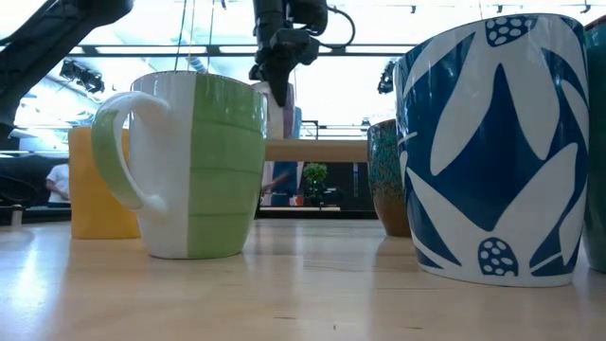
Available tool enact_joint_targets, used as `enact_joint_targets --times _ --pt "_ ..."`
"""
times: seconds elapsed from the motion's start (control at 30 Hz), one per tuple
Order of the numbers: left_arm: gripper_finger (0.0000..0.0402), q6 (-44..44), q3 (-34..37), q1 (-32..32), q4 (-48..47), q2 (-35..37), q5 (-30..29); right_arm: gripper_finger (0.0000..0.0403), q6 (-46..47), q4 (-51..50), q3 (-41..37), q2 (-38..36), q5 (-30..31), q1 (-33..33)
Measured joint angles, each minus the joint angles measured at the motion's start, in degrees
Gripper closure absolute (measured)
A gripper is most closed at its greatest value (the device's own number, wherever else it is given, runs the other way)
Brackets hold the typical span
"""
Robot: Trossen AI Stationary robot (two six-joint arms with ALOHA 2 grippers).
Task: Place coffee mugs
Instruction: Put the top violet mug on the shelf, then put the blue patterned mug on the shelf
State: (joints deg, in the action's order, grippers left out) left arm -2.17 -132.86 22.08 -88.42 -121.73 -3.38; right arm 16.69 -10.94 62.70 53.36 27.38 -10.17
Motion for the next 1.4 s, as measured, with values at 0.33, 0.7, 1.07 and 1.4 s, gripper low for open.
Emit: enact_joint_targets --times 0.33,0.7,1.07,1.4 --pt "0.0325 -0.03 0.07 -0.07 0.05 -0.30 -2.13 0.0365 -0.26 0.60 0.00 0.00 0.00 0.00" --pt "0.0285 -0.10 -0.33 -0.42 0.38 0.16 -4.36 0.0365 -0.97 0.59 0.00 0.00 0.00 0.00" --pt "0.0283 1.39 -0.42 1.12 2.82 4.88 -3.96 0.0365 -1.39 0.73 0.00 0.00 0.00 0.00" --pt "0.0283 3.40 -0.44 2.42 12.58 9.06 -5.92 0.0365 -1.80 0.83 0.00 0.00 0.00 0.00"
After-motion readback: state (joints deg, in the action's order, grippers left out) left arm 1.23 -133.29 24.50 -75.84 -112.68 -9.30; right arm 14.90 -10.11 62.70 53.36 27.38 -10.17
